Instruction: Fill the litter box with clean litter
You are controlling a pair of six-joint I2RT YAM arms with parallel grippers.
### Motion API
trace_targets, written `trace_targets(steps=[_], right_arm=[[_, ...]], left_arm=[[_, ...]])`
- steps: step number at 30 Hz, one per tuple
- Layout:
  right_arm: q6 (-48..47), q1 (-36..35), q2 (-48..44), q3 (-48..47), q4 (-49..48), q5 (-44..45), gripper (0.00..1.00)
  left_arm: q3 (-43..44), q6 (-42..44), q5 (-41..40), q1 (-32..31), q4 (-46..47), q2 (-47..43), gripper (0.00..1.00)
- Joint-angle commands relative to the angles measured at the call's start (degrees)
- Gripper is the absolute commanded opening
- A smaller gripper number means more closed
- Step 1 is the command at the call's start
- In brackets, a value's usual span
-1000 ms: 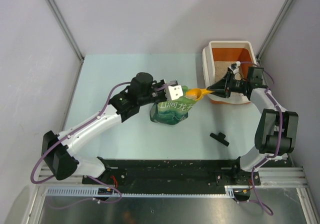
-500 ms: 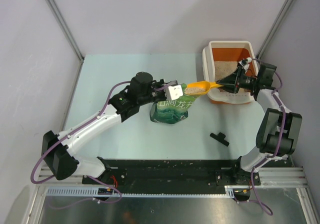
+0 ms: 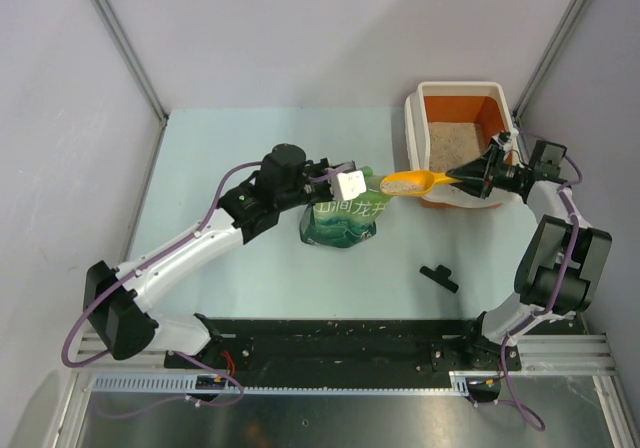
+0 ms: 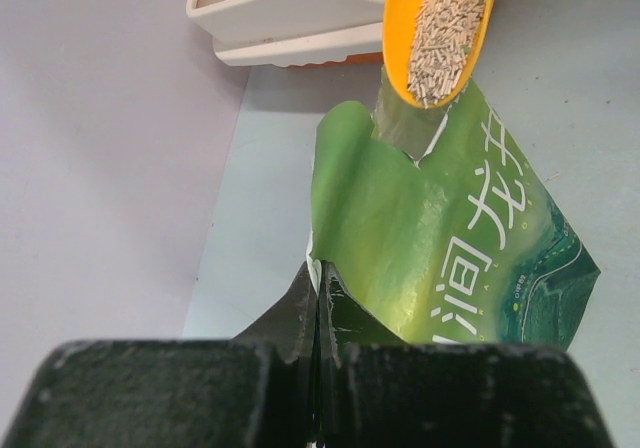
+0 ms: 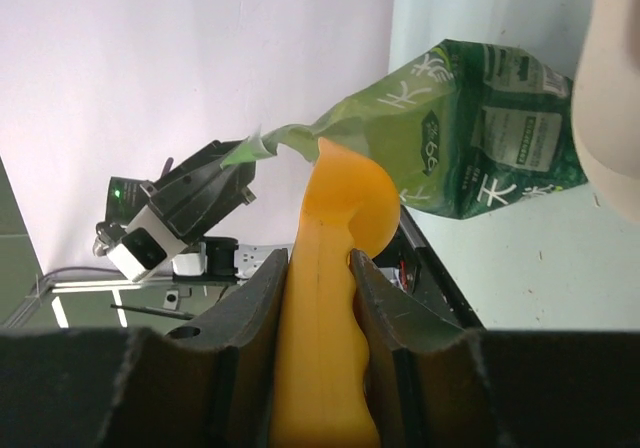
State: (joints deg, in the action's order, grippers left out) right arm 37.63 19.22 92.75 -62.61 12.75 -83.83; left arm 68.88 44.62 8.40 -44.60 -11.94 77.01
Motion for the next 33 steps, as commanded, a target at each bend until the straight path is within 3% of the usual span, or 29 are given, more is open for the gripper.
trace_targets(steps=[1,5,8,12,13,18,33], right_arm=[[-9.7,2.7,0.4,-0.2,11.0,-6.4,0.00],[-17.0,5.8,1.4,-0.8,18.7,-8.5,0.00],[-30.8,9.5,3.5,-4.3,32.8,-10.7,0.00],[-63.9,14.8,14.0,-13.3,72.4,-10.9,0.00],[-70.3,15.7,14.8,-14.5,73.9,-10.9,0.00],[-71.8,20.5,15.8,-16.8,74.3,-10.9,0.00],[-75.7,26.0,18.9,-26.9,74.6,-10.8,0.00]], left_arm=[[3.0,1.4,-1.9,0.5,0.5,0.4,0.00],[3.5,1.8,-1.9,0.5,0.5,1.1,0.00],[3.6,2.0,-1.8,0.5,0.3,1.4,0.00],[3.5,2.1,-1.7,0.3,0.0,1.6,0.00],[3.5,2.1,-1.8,0.3,-0.2,1.6,0.00],[3.2,2.6,-2.3,-0.2,-1.0,1.0,0.00],[3.7,3.9,-4.4,-2.3,-3.8,1.2,0.00]])
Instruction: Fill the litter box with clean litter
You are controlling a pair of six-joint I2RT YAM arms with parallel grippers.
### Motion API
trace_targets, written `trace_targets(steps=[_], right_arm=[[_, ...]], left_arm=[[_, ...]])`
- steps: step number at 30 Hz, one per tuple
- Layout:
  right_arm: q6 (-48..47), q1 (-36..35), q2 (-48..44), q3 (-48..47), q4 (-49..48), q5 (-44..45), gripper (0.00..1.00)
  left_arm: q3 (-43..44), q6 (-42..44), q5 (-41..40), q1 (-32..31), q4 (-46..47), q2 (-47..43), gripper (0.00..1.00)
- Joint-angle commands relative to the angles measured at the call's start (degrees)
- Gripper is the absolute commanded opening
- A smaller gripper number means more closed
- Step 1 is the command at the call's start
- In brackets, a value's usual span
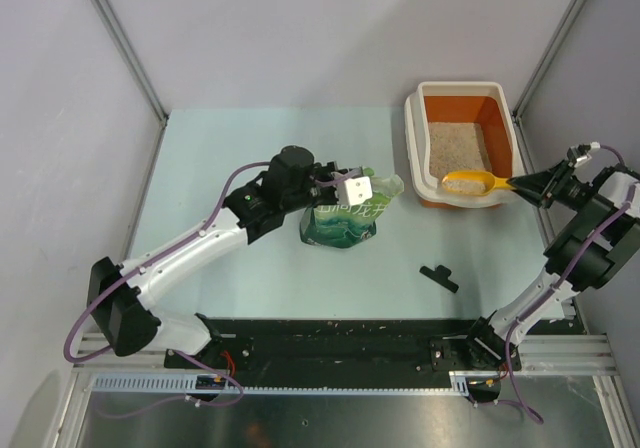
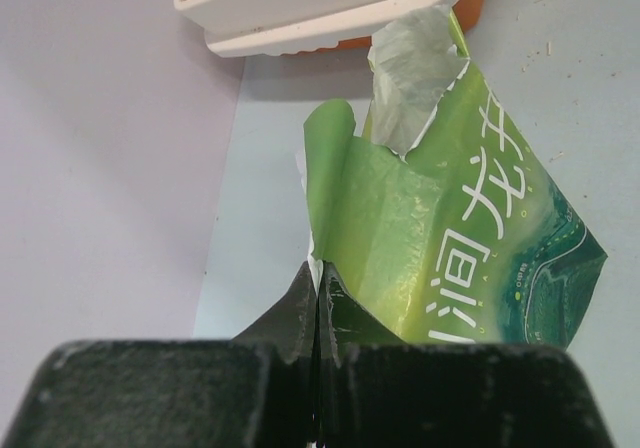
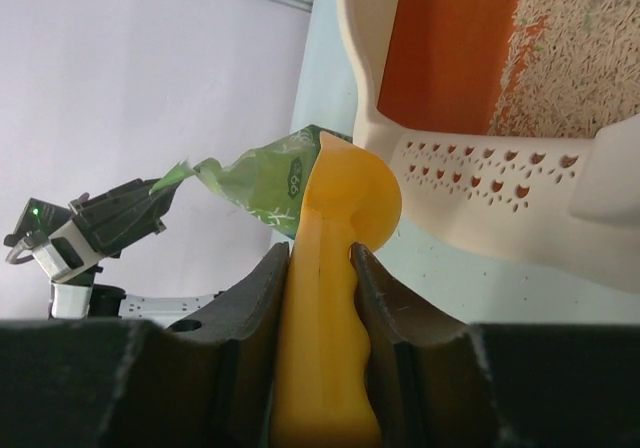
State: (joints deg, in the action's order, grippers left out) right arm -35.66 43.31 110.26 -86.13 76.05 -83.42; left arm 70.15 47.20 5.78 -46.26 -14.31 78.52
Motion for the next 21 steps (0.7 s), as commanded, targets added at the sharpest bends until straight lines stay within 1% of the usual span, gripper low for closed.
trace_targets(steps=[1,4,11,21], right_arm=[[-2.5,2.0,1.5,-4.0,11.4,-11.2,0.00],[-2.7,2.0,2.9,-5.4,11.4,-11.2,0.00],[-4.0,2.1,6.5,-11.9,11.3,-11.1,0.00],[-7.0,1.6,11.3,-14.3,11.3,-10.7,0.00]], left_arm=[[2.5,1.4,-1.9,-0.8,-1.5,-0.2,0.00],[2.5,1.4,-2.2,-1.1,-2.0,-0.3,0.00],[1.8,1.8,-2.5,-1.5,-2.9,-0.9,0.00],[1.7,1.8,-3.1,-1.9,-4.2,-0.3,0.00]])
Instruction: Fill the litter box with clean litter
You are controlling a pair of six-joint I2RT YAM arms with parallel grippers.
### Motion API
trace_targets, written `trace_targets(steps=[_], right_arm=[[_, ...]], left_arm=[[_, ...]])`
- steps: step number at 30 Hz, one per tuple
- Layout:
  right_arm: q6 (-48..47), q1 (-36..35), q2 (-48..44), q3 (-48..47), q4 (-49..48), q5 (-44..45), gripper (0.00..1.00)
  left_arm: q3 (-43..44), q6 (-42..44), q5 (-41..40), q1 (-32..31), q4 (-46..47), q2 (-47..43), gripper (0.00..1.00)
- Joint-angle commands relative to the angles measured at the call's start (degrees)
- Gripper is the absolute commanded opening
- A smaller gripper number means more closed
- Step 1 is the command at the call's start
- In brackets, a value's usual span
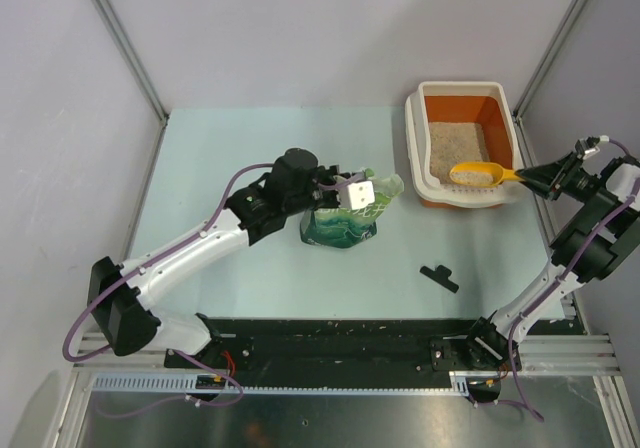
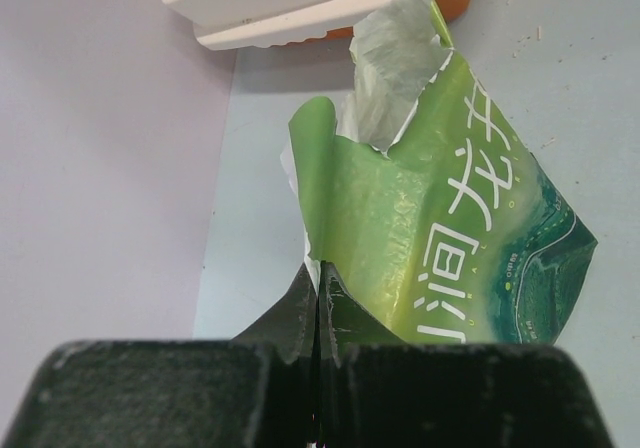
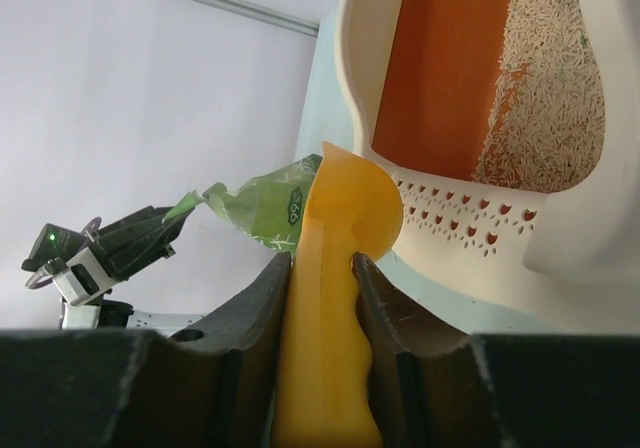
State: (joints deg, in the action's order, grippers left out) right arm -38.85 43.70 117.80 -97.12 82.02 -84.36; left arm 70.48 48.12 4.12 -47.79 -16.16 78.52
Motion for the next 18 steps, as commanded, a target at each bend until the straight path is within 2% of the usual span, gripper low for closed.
trace_targets(steps=[1,18], right_arm=[[-4.1,1.3,4.6,-3.3,5.4,-9.9,0.00],[-14.7,-0.6,8.3,1.9,5.6,-9.9,0.00]], left_arm=[[1.4,1.0,-1.4,-0.5,-2.5,-0.3,0.00],[4.1,1.1,-1.7,-1.9,-8.4,1.8,0.00]])
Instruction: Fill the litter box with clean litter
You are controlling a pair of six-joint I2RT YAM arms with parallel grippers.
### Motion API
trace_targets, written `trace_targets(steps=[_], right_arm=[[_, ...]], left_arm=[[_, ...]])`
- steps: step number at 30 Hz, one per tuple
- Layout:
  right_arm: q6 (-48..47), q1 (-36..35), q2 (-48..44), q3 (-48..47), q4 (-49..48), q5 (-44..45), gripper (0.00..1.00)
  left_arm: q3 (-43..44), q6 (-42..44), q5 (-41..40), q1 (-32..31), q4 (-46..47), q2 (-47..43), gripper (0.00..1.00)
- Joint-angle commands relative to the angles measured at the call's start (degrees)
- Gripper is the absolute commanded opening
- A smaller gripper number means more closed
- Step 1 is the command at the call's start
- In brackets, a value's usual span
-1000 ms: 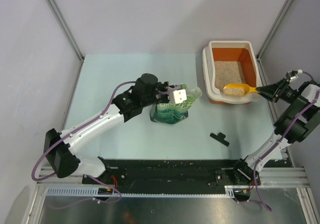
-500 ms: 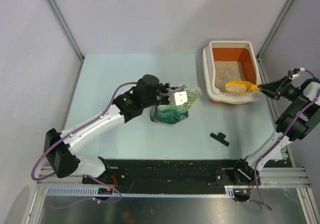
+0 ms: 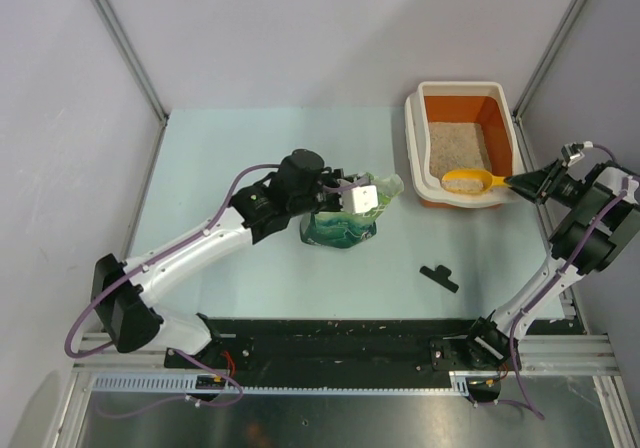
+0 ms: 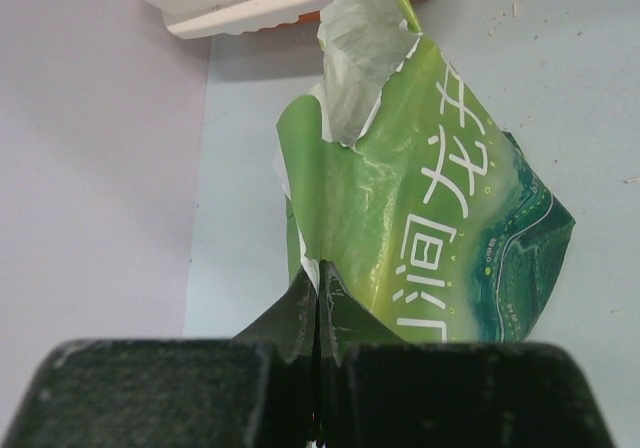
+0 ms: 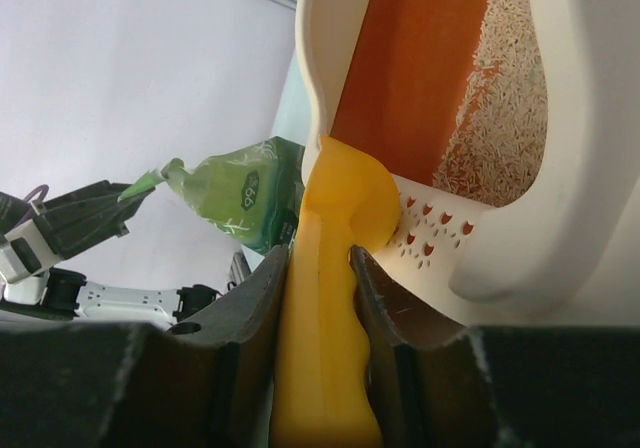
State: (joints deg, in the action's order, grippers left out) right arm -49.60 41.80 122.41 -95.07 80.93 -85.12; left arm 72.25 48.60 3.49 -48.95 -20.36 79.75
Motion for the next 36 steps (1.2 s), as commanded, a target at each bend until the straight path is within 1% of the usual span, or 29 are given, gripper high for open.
trace_targets(steps=[1,4,6,7,8,10,11,12,14,15,17,20,23,26,28,29,30,31,32,34,36], right_arm=[[-4.3,1.1,4.4,-0.9,6.7,-9.2,0.00],[-3.7,1.4,7.5,-4.4,6.7,-9.2,0.00],[-3.0,1.5,8.4,-7.3,6.7,-9.2,0.00],[-2.3,1.6,8.6,-8.2,6.7,-9.2,0.00],[-2.2,1.6,8.3,-9.0,6.7,-9.1,0.00],[-2.3,1.4,6.5,-9.8,6.7,-9.1,0.00],[-2.2,1.3,5.8,-9.8,6.7,-9.1,0.00],[-2.3,1.0,5.1,-9.2,6.6,-9.1,0.00],[-3.6,0.4,1.8,-7.7,6.5,-9.1,0.00],[-5.5,0.1,0.6,-6.6,6.5,-9.1,0.00],[-6.6,-0.5,-2.3,-4.3,6.5,-9.1,0.00],[-7.6,-0.6,-3.9,-2.3,6.6,-9.2,0.00],[-8.6,0.0,-3.5,-2.1,6.6,-9.1,0.00],[-8.1,1.0,-0.8,-4.0,6.6,-9.2,0.00],[-7.6,1.2,0.4,-4.8,6.7,-9.2,0.00],[-7.2,1.2,0.5,-5.0,6.7,-9.2,0.00],[-6.9,1.0,0.4,-5.0,6.6,-9.2,0.00],[-6.9,0.9,-0.1,-4.8,6.5,-9.2,0.00],[-7.2,0.8,-0.3,-4.6,6.5,-9.2,0.00],[-6.3,1.0,-1.2,-4.7,6.6,-9.2,0.00],[-5.5,0.8,-2.0,-4.9,6.6,-9.2,0.00]], left_arm=[[2.5,0.6,-1.5,-1.1,-5.0,0.7,0.00],[3.2,1.1,-2.3,-1.6,-6.0,1.0,0.00],[3.7,1.4,-2.9,-1.8,-6.1,1.6,0.01],[4.1,1.3,-3.4,-1.9,-6.3,1.7,0.03],[5.0,1.1,-3.4,-2.0,-6.2,2.0,0.07],[5.9,0.4,-3.4,-2.1,-6.4,2.5,0.20],[6.4,0.4,-3.4,-2.2,-6.3,2.5,0.23],[6.5,0.4,-3.4,-2.3,-6.3,2.4,0.29],[6.6,0.3,-3.4,-2.4,-6.4,2.4,0.31],[6.5,0.3,-3.4,-2.5,-6.4,2.3,0.38],[6.6,0.2,-3.4,-2.6,-6.4,2.2,0.40],[6.5,0.3,-3.2,-2.6,-6.4,2.1,0.41],[6.7,0.2,-3.0,-2.7,-6.5,2.0,0.40],[7.1,0.3,-3.2,-3.0,-6.6,2.2,0.41],[8.0,0.6,-3.4,-3.3,-6.8,2.4,0.50],[8.4,0.9,-3.4,-3.4,-6.8,3.0,0.58],[9.2,1.0,-3.3,-3.7,-6.7,3.3,0.71],[11.3,0.8,-2.9,-3.9,-6.7,3.7,0.76],[12.6,0.4,-2.5,-4.0,-6.7,4.5,0.84],[16.4,-0.4,-1.0,-4.3,-6.7,5.5,0.89],[18.4,-1.3,-0.6,-4.7,-6.7,6.6,0.90]])
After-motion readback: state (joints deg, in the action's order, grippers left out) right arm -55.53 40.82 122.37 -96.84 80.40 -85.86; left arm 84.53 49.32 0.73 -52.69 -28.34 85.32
